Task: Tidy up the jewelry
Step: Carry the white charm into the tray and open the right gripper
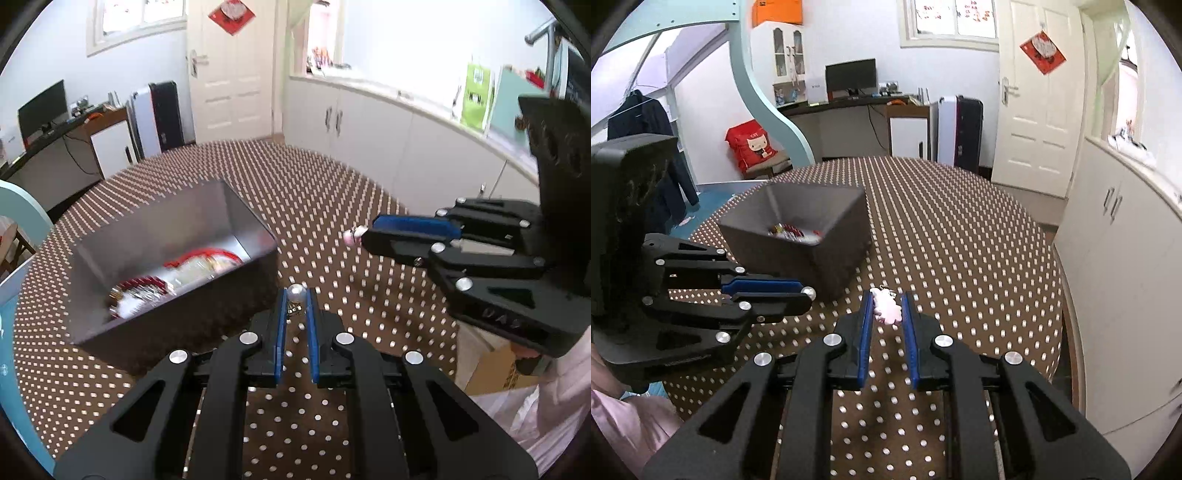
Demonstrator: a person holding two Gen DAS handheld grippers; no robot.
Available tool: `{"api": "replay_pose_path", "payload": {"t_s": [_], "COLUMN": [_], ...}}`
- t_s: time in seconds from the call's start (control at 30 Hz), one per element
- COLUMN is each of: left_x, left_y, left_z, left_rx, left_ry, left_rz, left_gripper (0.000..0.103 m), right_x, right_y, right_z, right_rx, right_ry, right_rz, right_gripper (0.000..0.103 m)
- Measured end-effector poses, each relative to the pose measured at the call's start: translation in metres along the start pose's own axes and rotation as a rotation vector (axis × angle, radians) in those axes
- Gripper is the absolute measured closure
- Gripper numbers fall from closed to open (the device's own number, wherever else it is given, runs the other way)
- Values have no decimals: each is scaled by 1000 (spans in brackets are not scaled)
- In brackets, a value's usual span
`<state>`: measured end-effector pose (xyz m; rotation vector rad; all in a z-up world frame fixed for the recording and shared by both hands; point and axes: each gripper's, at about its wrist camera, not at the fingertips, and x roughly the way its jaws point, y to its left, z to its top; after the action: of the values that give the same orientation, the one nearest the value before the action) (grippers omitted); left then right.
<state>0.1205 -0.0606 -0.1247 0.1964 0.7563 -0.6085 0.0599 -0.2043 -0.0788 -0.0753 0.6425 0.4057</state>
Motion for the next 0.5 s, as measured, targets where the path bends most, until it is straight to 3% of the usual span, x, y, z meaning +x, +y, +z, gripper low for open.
{"api": "replay_pose_path", "payload": {"t_s": [0.17,0.43,0.47,0.5], "left_x": [-27,-40,-41,-43], "left_y": [24,57,58,61], "left_z": [9,12,11,9], "left_rx": [-60,-140,-137,-137], "left_ry": [-81,-110,-108,-107], "left_rz": [43,117,140,153], "left_gripper": [93,92,91,77], "right_x": [3,31,34,36], "right_y": [17,48,51,52], "right_z": [23,48,49,50], "right_rx": [-44,-133,-135,-130], "right_ry": [-44,-39,-36,-33], "right_rz": [26,102,93,79], "right_gripper": [88,88,88,84]}}
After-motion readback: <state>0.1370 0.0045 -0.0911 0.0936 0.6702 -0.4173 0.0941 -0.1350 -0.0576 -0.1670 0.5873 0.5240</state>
